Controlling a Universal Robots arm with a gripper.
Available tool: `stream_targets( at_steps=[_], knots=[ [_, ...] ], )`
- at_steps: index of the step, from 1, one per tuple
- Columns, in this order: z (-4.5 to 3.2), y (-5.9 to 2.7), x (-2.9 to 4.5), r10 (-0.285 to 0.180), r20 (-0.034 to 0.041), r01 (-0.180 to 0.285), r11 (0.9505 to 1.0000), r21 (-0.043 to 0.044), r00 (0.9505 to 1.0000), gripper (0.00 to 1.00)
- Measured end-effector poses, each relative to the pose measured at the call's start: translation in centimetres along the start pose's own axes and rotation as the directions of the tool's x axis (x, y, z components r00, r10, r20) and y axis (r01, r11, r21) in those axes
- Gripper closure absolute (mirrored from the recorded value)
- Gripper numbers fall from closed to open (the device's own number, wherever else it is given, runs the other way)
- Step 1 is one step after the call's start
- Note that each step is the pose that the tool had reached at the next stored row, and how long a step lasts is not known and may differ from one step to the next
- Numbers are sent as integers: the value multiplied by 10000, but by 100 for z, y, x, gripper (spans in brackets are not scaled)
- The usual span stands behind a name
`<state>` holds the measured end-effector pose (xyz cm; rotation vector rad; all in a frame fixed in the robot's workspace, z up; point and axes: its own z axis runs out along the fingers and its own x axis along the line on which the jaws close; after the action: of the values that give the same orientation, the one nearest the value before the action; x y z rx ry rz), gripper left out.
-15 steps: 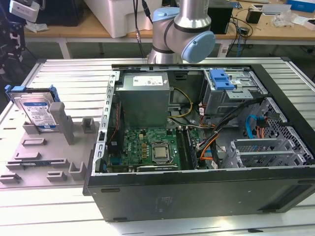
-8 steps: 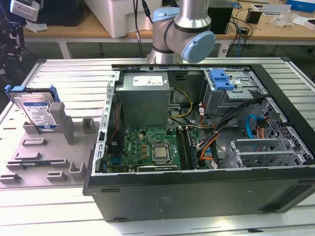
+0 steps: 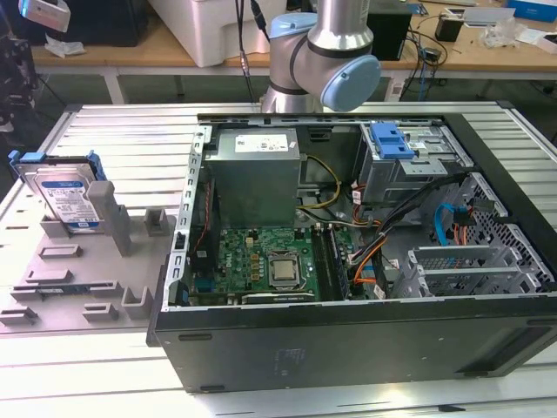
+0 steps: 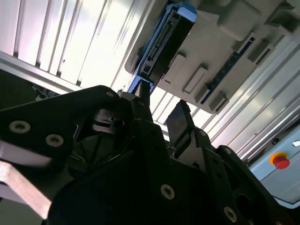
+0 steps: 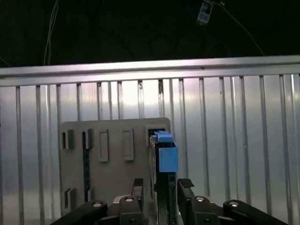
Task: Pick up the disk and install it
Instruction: 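Pick up the disk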
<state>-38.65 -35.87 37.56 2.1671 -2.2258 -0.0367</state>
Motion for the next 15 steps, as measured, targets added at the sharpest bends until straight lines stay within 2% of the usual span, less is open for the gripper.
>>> stream_targets(
  at_steps=[6,15],
  knots=[
    [8,3,-122,-405,-31,405,9992,27,9992,58],
    [42,10,-132,-1080,-83,1080,9941,50,9941,58]
  ],
)
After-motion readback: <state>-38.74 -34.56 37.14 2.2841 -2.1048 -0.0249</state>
